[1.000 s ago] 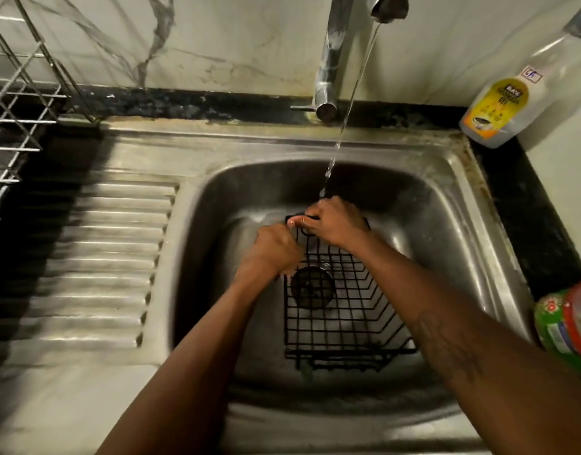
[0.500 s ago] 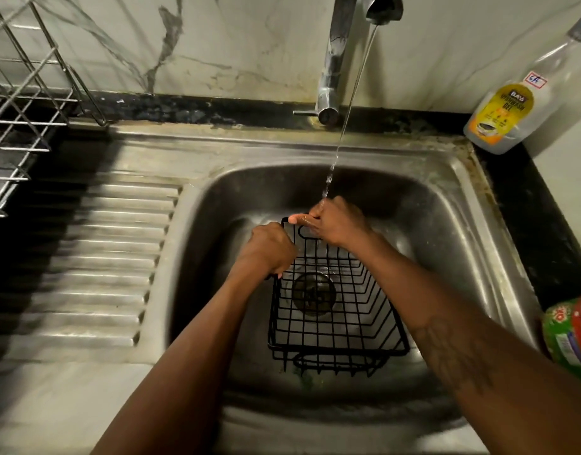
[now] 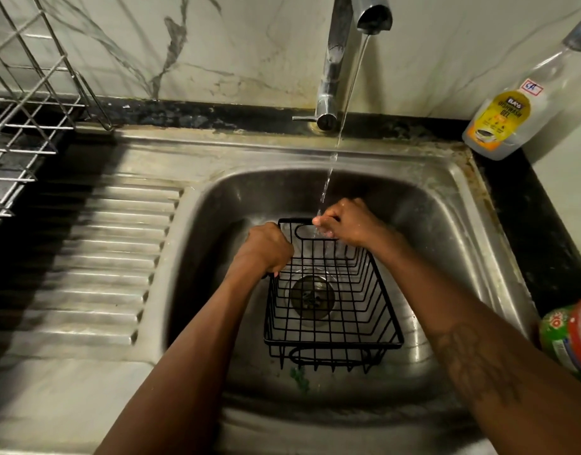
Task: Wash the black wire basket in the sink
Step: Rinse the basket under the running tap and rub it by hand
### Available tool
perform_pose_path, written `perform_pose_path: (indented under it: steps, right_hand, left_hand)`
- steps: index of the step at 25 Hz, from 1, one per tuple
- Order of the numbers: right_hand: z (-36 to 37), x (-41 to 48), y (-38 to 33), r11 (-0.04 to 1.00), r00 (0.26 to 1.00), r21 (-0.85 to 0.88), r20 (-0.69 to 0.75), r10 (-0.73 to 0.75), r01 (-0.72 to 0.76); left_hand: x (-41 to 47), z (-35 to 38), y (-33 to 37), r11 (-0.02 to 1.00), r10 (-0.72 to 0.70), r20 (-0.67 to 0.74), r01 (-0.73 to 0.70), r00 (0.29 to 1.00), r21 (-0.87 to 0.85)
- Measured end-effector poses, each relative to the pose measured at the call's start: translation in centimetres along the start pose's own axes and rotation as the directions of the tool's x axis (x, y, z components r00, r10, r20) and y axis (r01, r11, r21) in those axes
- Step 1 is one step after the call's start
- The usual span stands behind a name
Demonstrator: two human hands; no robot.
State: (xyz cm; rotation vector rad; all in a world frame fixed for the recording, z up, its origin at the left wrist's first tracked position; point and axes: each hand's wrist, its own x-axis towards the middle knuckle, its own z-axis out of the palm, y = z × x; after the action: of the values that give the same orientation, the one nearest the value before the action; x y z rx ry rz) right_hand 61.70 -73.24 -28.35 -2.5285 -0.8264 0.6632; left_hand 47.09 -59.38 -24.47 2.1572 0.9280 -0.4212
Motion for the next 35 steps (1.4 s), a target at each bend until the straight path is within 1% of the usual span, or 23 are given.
perform_pose_path:
  steps: [1, 3, 4, 6, 9, 10, 13, 17, 18, 20, 21, 22, 23, 24, 25, 27, 28, 29, 30, 31, 33, 34, 35]
  right_hand:
    - [-0.1, -0.1, -0.7, 0.991, 1.000, -0.130, -0.005, 0.014, -0.014]
    - [0.4, -0.6, -1.8, 0.895, 0.999, -0.444, -0.034, 0.030, -0.043]
    - [0.7, -1.1, -2.5, 0.868, 0.999, -0.496, -0.041, 0.023, -0.040]
    - [0.8, -2.0, -3.3, 0.898, 0.999, -0.440, -0.027, 0.025, -0.034]
    - [0.5, -1.6, -2.3, 0.959, 0.992, -0.270, 0.114, -0.058, 0.088]
    - [0.1, -1.5, -2.0, 0.974, 0.988, -0.197, 0.125, -0.091, 0.114]
    - [-0.7, -1.6, -1.8, 0.991, 0.988, -0.025, 0.094, -0.125, 0.128]
    - [-0.8, -1.0, -1.5, 0.989, 0.990, -0.026, -0.012, -0.143, 0.143]
    - [-0.6, -0.6, -1.3, 0.990, 0.990, 0.026, -0.029, -0.136, 0.137]
    - [-0.4, -0.6, -1.3, 0.982, 0.997, 0.177, -0.057, -0.054, 0.063]
    - [-0.2, -0.6, -1.5, 0.982, 0.995, 0.188, -0.096, 0.009, 0.009]
    - [0.0, -0.6, -1.5, 0.990, 0.990, 0.140, -0.135, 0.047, -0.028]
    - [-0.1, -0.7, -1.6, 0.997, 0.989, 0.049, -0.136, 0.060, -0.053]
    - [0.1, -0.7, -1.5, 0.999, 0.994, -0.019, -0.105, 0.027, -0.029]
    - [-0.2, -0.8, -1.4, 1.000, 0.999, 0.002, -0.038, -0.013, 0.013]
    - [-1.0, -0.9, -0.5, 0.974, 0.992, 0.223, 0.109, -0.057, 0.032]
    - [-1.3, -1.0, -0.2, 0.960, 0.987, 0.278, 0.151, -0.057, 0.013]
    - [-1.6, -1.2, -0.2, 0.971, 0.986, 0.239, 0.156, -0.064, 0.025]
    - [-1.7, -0.9, -0.3, 0.993, 0.992, 0.101, 0.112, -0.065, 0.054]
    - [-1.5, -0.6, -0.8, 0.992, 0.995, -0.089, 0.056, -0.087, 0.092]
    - [-0.5, -0.3, -2.2, 0.908, 0.992, -0.403, -0.005, -0.124, 0.112]
    - [0.2, 0.0, -3.0, 0.869, 0.988, -0.480, -0.017, -0.150, 0.124]
    - [0.7, 0.3, -3.8, 0.852, 0.986, -0.507, -0.028, -0.165, 0.128]
  left_hand:
    - [-0.2, 0.2, 0.0, 1.000, 0.012, -0.029, -0.012, 1.000, 0.019]
    - [-0.2, 0.5, 0.3, 1.000, -0.004, -0.025, 0.005, 1.000, 0.009]
    - [-0.3, 0.4, 0.4, 1.000, -0.017, -0.014, 0.017, 1.000, -0.001]
    - [-0.5, 0.2, 0.6, 0.999, -0.006, -0.023, 0.007, 1.000, 0.034]
    - [-0.5, -0.1, 0.3, 0.997, 0.027, -0.035, -0.025, 0.999, 0.072]
    - [-0.6, -0.2, 0.4, 0.997, 0.026, -0.030, -0.023, 0.999, 0.076]
    - [-0.4, -0.2, 0.3, 0.997, 0.024, -0.038, -0.022, 0.999, 0.074]
    - [0.0, -0.3, 0.0, 0.996, 0.016, -0.015, -0.014, 1.000, 0.090]
    - [-0.1, -0.6, 0.1, 0.998, 0.006, -0.010, -0.005, 1.000, 0.069]
    - [-0.2, -0.7, 0.3, 1.000, -0.010, -0.003, 0.010, 1.000, -0.026]
    - [-0.6, -0.8, 0.5, 1.000, 0.007, 0.011, -0.006, 1.000, -0.009]
    - [-0.6, -0.8, 0.4, 1.000, 0.006, -0.004, -0.006, 1.000, -0.023]
    - [-0.4, -0.8, 0.2, 0.999, -0.014, -0.027, 0.013, 1.000, -0.045]
    - [-0.4, -0.8, 0.1, 1.000, 0.008, -0.045, -0.007, 0.999, 0.016]
    - [-0.4, -0.9, 0.1, 0.999, 0.009, -0.061, -0.006, 0.998, 0.043]
    - [-0.1, -0.7, -0.1, 0.999, 0.010, -0.077, -0.006, 0.997, 0.050]
    - [0.0, -0.6, 0.0, 0.998, 0.016, -0.079, -0.011, 0.997, 0.057]
    - [-0.3, -0.5, 0.2, 0.998, 0.021, -0.071, -0.016, 0.997, 0.061]
    - [-0.3, -0.4, 0.3, 0.997, 0.044, -0.069, -0.040, 0.997, 0.065]
    - [-0.3, -0.2, 0.2, 0.996, 0.055, -0.067, -0.051, 0.996, 0.069]
    - [-0.4, 0.0, 0.4, 0.995, 0.065, -0.075, -0.060, 0.995, 0.078]
    - [-0.3, 0.1, 0.4, 0.994, 0.078, -0.072, -0.071, 0.994, 0.083]
    - [-0.2, 0.2, 0.4, 0.993, 0.084, -0.059, -0.079, 0.995, 0.086]
